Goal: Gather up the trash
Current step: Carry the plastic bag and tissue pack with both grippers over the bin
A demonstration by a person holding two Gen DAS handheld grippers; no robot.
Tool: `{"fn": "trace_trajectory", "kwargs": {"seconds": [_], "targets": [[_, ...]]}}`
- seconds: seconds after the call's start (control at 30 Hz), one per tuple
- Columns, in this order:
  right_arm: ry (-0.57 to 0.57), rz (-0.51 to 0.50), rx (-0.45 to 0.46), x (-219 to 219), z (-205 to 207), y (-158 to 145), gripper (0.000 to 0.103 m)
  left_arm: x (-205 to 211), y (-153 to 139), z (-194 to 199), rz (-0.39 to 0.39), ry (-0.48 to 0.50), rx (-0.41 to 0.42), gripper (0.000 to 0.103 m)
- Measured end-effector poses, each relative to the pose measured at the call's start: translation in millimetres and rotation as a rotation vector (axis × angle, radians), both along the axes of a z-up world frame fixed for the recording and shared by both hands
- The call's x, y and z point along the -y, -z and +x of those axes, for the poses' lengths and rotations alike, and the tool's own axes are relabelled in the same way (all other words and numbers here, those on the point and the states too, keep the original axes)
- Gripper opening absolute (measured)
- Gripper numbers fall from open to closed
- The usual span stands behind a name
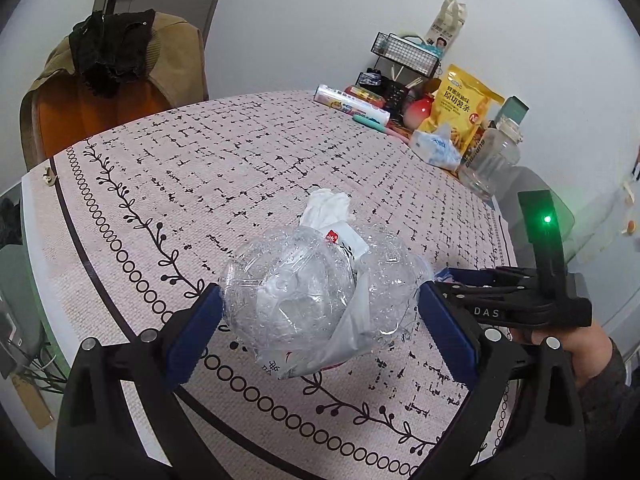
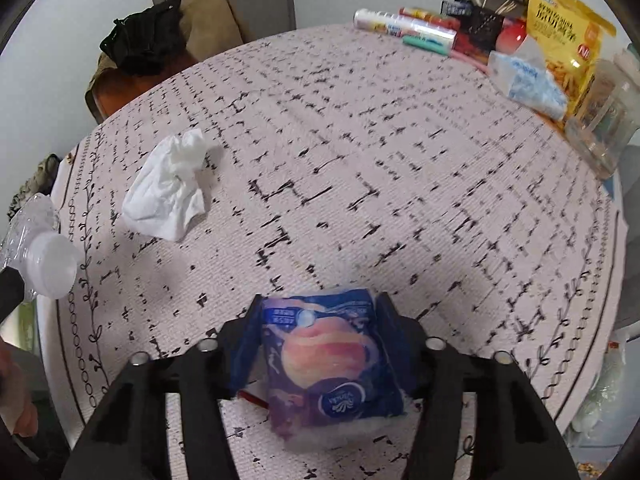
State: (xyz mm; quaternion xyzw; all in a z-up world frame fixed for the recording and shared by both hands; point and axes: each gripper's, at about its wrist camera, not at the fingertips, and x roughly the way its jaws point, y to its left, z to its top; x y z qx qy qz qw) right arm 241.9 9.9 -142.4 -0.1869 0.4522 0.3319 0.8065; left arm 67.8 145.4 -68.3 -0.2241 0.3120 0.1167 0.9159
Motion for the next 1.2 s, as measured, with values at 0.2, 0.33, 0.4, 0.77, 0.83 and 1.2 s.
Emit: {"fn": "trace_trajectory", "kwargs": {"seconds": [0.2,0.33,0.4,0.77,0.83,1.2], "targets": [[-0.01,0.123,0.018,15.8,-8.2,-24.1,0.045,2.3,-4.6,3.0,0.009,0.004,0.008,0.096],[0.002,0.223,0.036,36.4,-14.6,-46.3,0.045,8.1,-9.4,10.9,0.014,0.016,0.016,0.096],[0.016,0.258,0.06,47.3,-18.2,-56.5,0.045,13.0,-11.4,13.7,0.02,0.028,0.019,0.096],[0.091,0.375,0.124,112.7,-34.3,-85.7,0.046,53.9,-25.0,49.8,0.048,0.118,0.025,0.096],[0.114,0.387,0.128,127.2,-34.8,-86.4,0.046,65.6,-27.3,58.8,0.052,0.143,0.026,0.096],[0.304,0.432,0.17,231.6,-32.3,-80.1,0.046,141.7,-36.1,108.7,0.092,0.301,0.018,0.096]]}}
